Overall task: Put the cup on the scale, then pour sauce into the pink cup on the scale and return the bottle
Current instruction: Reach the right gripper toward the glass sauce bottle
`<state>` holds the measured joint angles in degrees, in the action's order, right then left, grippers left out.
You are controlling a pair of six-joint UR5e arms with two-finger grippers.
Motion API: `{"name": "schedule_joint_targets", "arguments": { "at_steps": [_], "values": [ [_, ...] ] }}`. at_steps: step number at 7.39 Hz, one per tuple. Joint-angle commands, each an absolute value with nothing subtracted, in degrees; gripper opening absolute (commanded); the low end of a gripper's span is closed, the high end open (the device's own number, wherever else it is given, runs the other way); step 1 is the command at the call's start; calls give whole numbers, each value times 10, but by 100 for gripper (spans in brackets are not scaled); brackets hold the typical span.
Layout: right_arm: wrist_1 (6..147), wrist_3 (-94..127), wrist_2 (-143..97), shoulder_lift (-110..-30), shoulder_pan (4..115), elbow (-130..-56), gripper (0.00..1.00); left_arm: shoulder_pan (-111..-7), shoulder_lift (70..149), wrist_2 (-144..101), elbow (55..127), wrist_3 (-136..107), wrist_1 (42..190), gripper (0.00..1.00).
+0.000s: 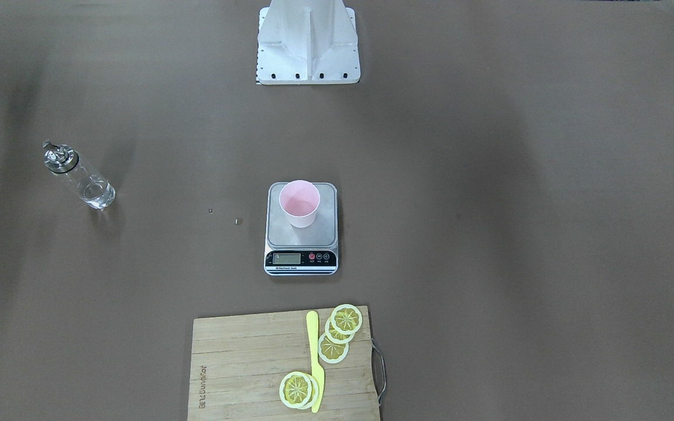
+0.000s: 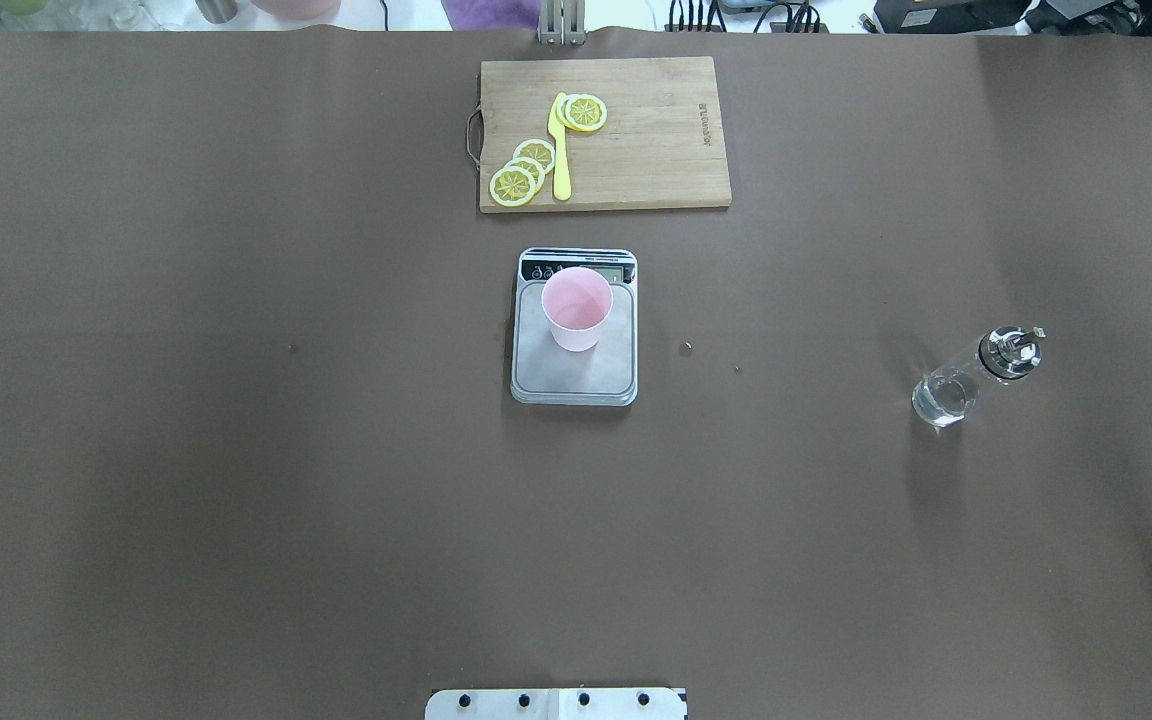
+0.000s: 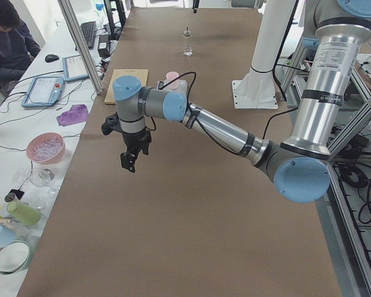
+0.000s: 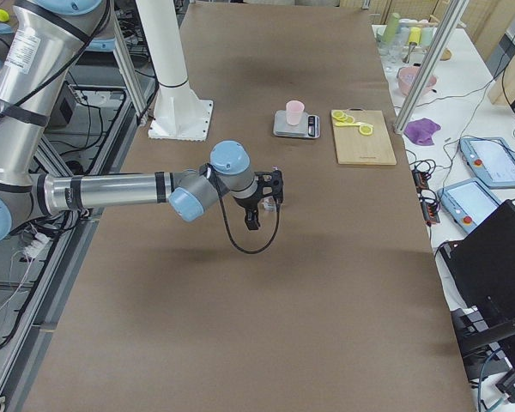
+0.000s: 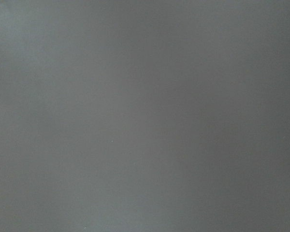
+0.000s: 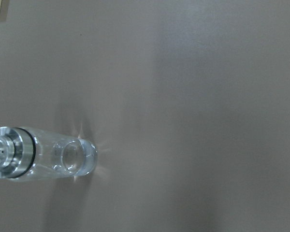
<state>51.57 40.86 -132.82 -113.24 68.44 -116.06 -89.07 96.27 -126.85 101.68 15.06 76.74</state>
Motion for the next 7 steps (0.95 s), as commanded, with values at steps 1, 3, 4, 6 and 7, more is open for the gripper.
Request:
{"name": "schedule_joint_targets", "arguments": {
  "at_steps": [1,3,4,6,7],
  "values": [
    [410,534,-1249,-1160,587,-1165,100,-896,934,-1290,1014,151,789,99],
    [388,609,-1129,-1165,477,-1171,100,-896,933,-1291,1018,153,789,99],
    [387,619,-1082,-1169,441,-1172,100,-896,933,-1293,1016,153,789,99],
    [385,642,-973,-1172,363,-1174,100,-896,933,-1293,1018,153,789,99],
    [386,643,-909,-1174,319,-1174,100,-896,933,-1293,1015,154,789,99]
  ]
}}
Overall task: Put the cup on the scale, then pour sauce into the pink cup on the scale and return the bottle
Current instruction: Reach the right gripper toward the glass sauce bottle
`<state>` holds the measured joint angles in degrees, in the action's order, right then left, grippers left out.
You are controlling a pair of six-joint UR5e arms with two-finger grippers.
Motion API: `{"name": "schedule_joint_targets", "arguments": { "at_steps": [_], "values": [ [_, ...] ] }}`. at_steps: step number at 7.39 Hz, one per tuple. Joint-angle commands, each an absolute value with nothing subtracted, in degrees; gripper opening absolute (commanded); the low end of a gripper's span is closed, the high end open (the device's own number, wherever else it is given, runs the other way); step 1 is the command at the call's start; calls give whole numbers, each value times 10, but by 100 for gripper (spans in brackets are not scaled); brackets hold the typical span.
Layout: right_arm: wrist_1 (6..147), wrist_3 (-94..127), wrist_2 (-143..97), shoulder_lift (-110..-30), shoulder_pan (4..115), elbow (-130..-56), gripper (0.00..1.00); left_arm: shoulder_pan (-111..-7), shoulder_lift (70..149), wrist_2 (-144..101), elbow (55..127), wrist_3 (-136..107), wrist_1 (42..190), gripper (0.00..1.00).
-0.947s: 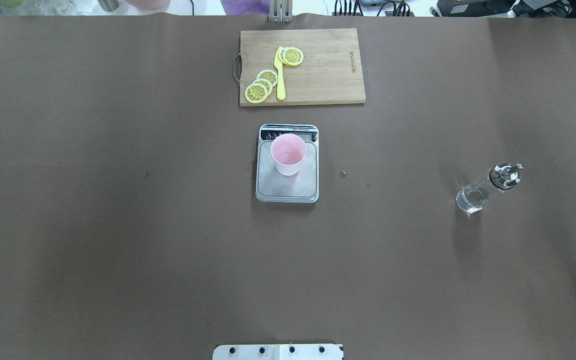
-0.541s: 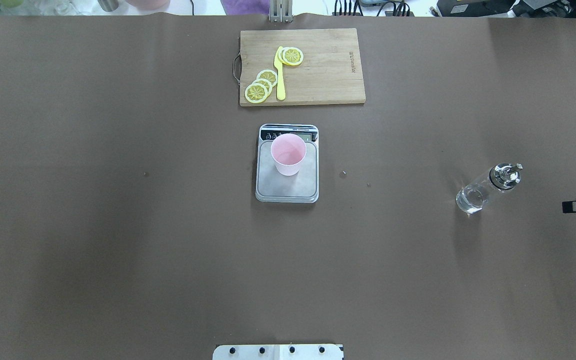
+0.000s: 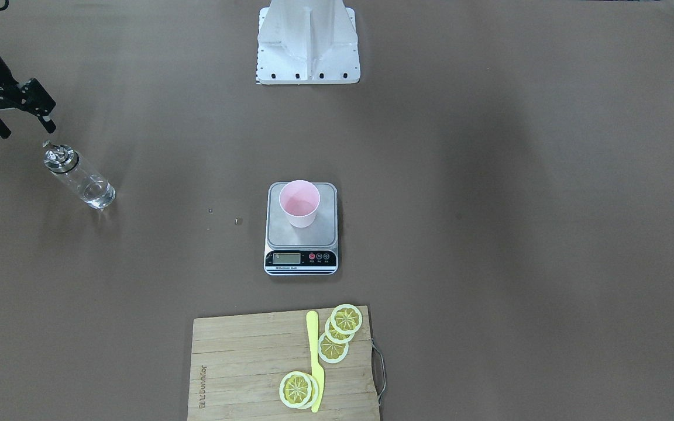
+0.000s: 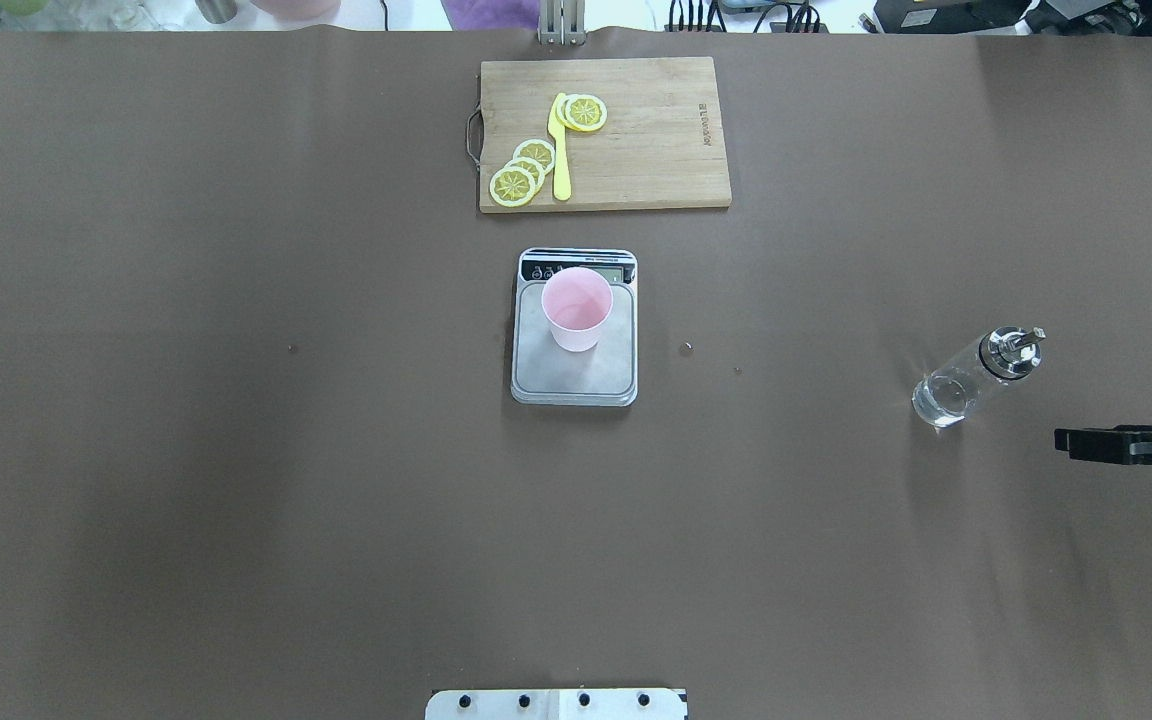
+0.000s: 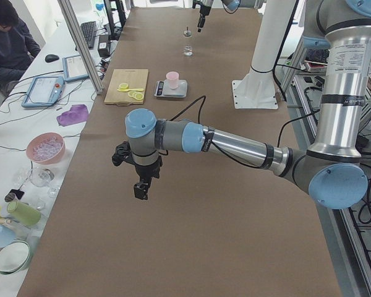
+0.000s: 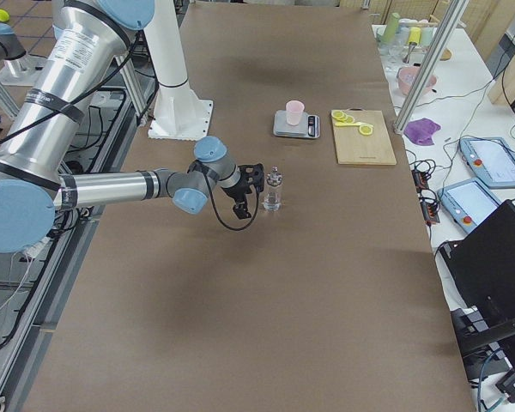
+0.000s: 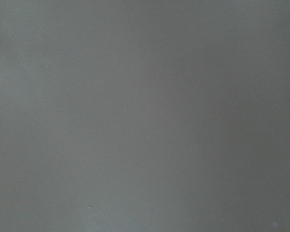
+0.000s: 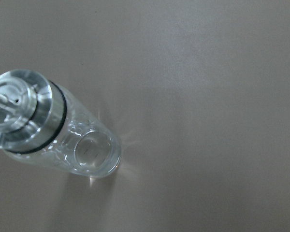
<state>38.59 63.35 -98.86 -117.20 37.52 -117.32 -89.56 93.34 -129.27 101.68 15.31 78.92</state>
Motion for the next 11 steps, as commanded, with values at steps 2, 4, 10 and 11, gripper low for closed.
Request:
{"name": "schedule_joint_targets", "arguments": {
  "at_steps": [2,4,10,11],
  "values": [
    [388,643,-831,-1173,265,-1173,100,-895,933,-1293,1013,153,789,99],
    [388,646,-811,-1163,254,-1172,100,-895,933,-1293,1011,154,790,99],
    [389,664,-732,-1093,216,-1147,100,-896,901,-1293,1000,155,790,99],
    [388,664,-723,-1065,215,-1120,100,-896,897,-1293,1006,155,790,99]
  ]
}}
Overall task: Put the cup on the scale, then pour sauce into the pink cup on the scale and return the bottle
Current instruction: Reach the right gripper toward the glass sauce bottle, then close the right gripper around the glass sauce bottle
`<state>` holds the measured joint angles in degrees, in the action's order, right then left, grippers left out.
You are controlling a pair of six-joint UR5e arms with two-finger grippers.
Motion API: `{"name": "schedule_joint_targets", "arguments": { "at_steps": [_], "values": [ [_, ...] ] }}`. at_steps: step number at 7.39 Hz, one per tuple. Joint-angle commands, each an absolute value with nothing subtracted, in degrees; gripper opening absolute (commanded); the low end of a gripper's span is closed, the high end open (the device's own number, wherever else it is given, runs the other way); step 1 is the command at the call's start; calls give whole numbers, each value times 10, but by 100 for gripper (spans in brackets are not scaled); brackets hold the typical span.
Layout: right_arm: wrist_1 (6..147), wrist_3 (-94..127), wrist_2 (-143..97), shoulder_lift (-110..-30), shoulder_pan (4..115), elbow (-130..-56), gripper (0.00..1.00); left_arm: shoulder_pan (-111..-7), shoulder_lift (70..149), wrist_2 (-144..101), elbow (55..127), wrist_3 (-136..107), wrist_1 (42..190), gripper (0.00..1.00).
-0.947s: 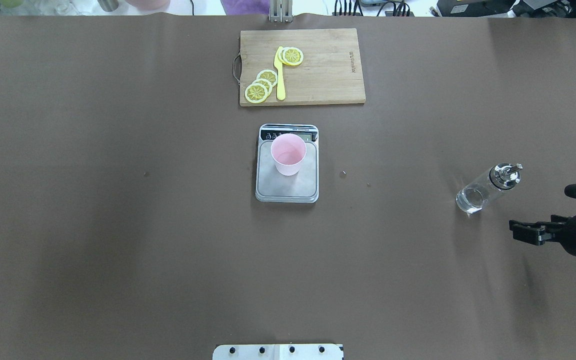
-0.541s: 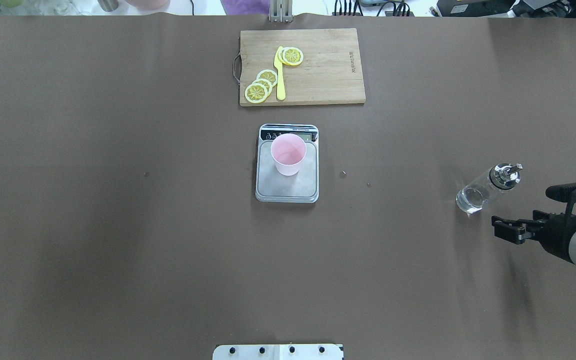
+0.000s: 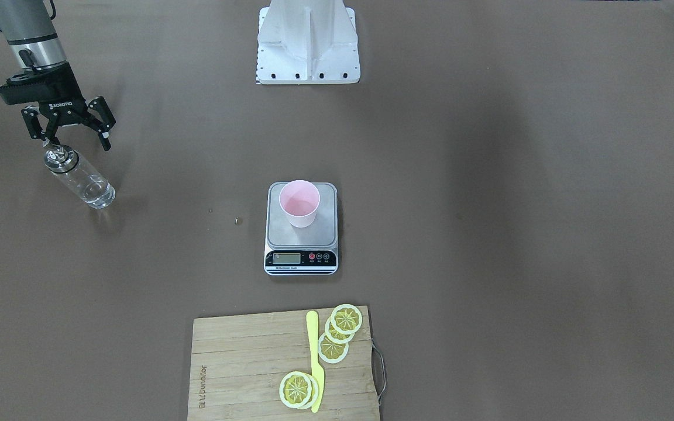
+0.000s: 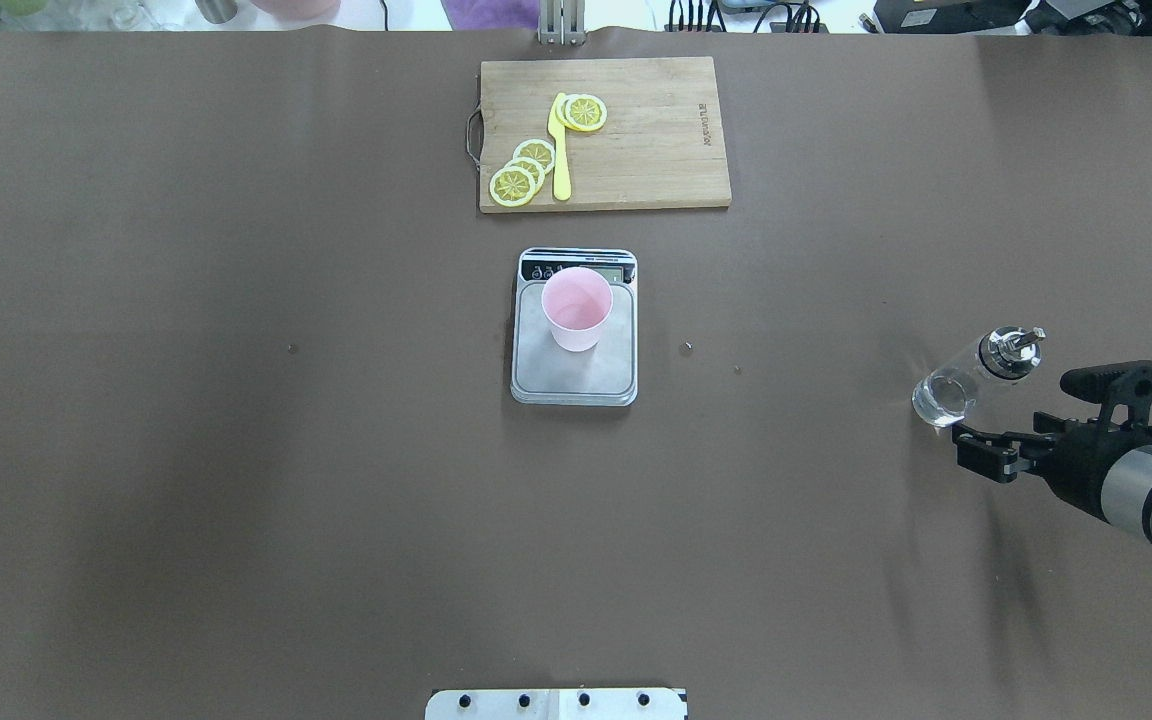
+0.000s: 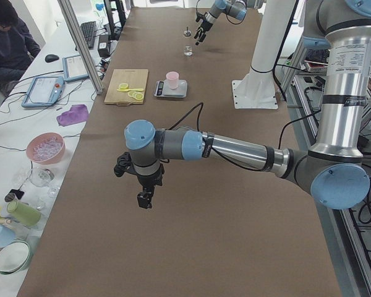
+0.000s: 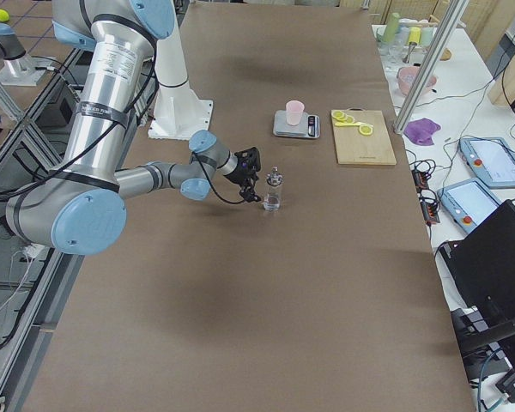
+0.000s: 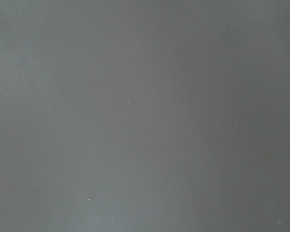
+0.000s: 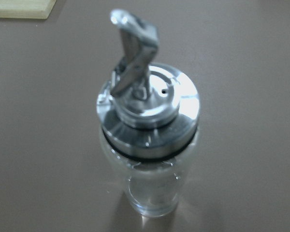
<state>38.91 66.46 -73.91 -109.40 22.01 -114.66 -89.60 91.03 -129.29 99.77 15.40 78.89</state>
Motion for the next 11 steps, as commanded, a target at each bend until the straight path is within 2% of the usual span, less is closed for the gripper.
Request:
{"name": "schedule_joint_targets", "arguments": {
  "at_steps": [1,11],
  "values": [
    [388,661,-720,-1047,215,-1106,100,-896,896,-1293,1006,155,791,99],
    [381,655,-672,-1046,215,-1059,100,-896,898,-1293,1012,154,791,99]
  ]
}}
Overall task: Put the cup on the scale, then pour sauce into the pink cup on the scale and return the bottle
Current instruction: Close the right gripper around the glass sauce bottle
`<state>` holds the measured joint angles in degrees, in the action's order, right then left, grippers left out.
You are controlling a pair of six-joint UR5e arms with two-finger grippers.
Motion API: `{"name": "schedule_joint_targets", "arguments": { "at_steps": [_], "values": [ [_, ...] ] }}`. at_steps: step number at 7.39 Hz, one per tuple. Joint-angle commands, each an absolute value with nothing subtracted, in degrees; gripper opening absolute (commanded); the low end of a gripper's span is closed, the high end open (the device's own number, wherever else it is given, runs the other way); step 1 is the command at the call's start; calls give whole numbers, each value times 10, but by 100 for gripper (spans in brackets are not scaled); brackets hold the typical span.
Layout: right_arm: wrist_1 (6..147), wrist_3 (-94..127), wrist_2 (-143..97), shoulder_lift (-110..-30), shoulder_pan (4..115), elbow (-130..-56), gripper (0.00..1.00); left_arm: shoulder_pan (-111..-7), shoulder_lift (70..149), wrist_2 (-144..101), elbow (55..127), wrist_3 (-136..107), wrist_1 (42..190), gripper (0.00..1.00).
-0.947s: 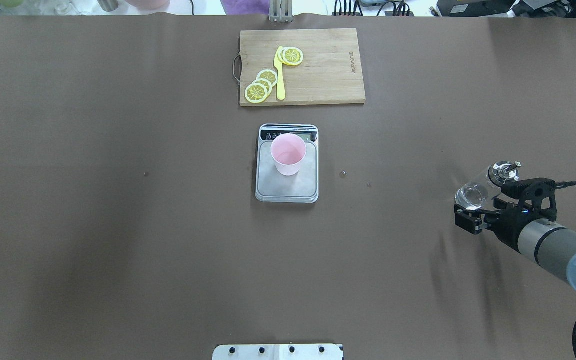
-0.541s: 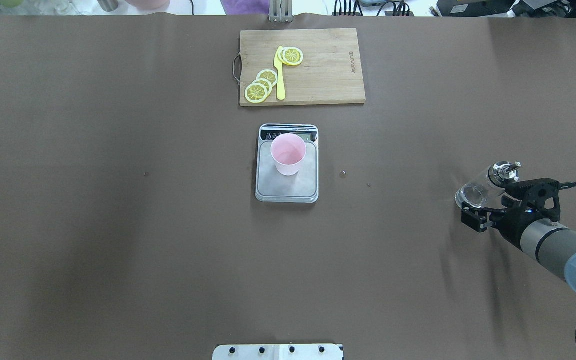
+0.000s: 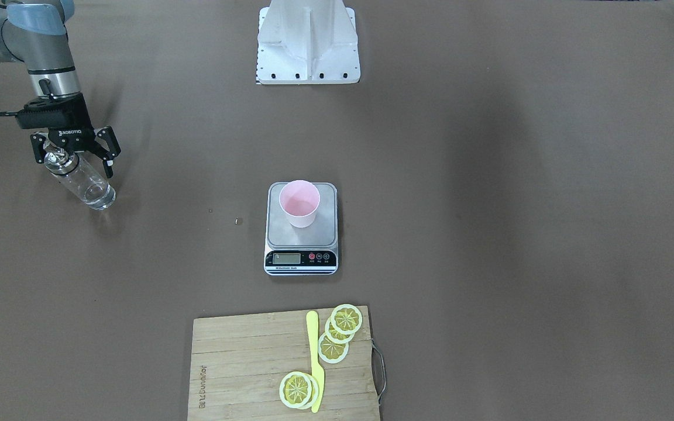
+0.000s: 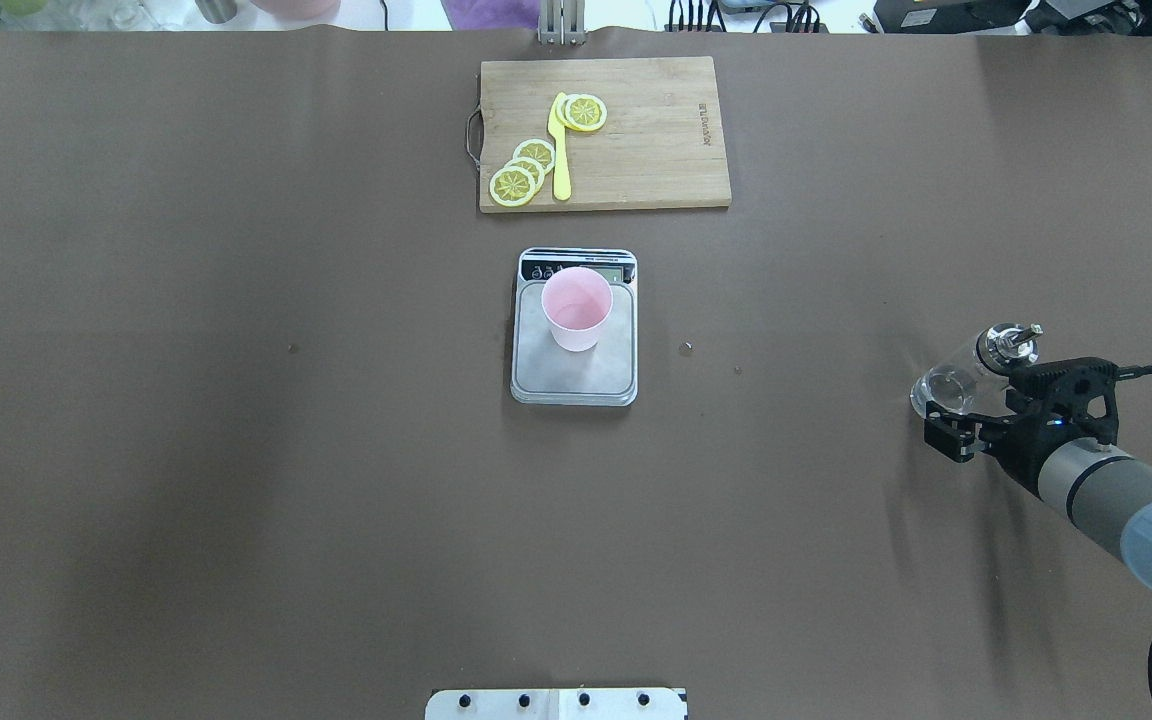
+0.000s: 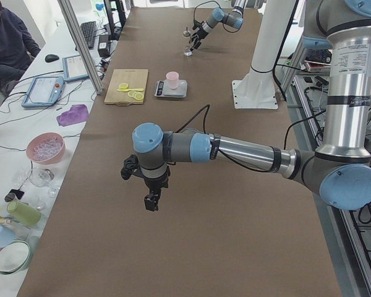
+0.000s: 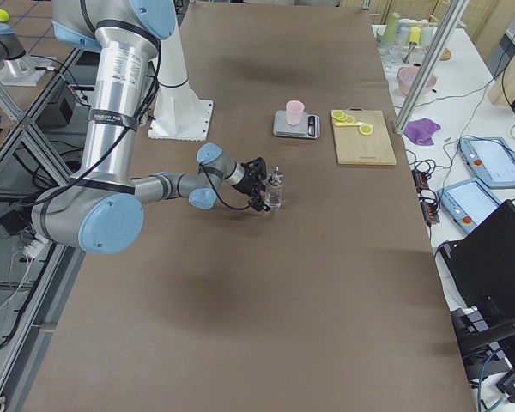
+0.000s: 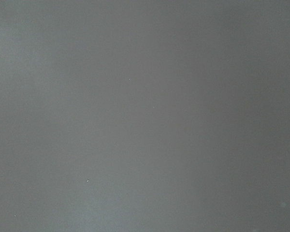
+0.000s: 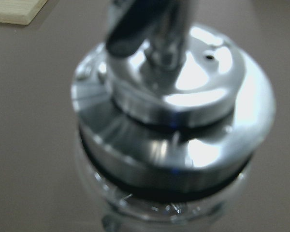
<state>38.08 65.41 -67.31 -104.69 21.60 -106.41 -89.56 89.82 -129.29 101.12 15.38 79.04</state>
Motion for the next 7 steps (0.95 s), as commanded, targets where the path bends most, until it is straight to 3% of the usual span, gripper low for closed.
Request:
{"name": "schedule_joint_targets", "arguments": {
  "at_steps": [1,7],
  "values": [
    [381,654,-672,-1043,215,-1058,100,-896,898,-1293,1012,154,791,98],
    [381,654,-667,-1022,216,-1035,100,-896,899,-1293,1013,154,791,99]
  ]
}}
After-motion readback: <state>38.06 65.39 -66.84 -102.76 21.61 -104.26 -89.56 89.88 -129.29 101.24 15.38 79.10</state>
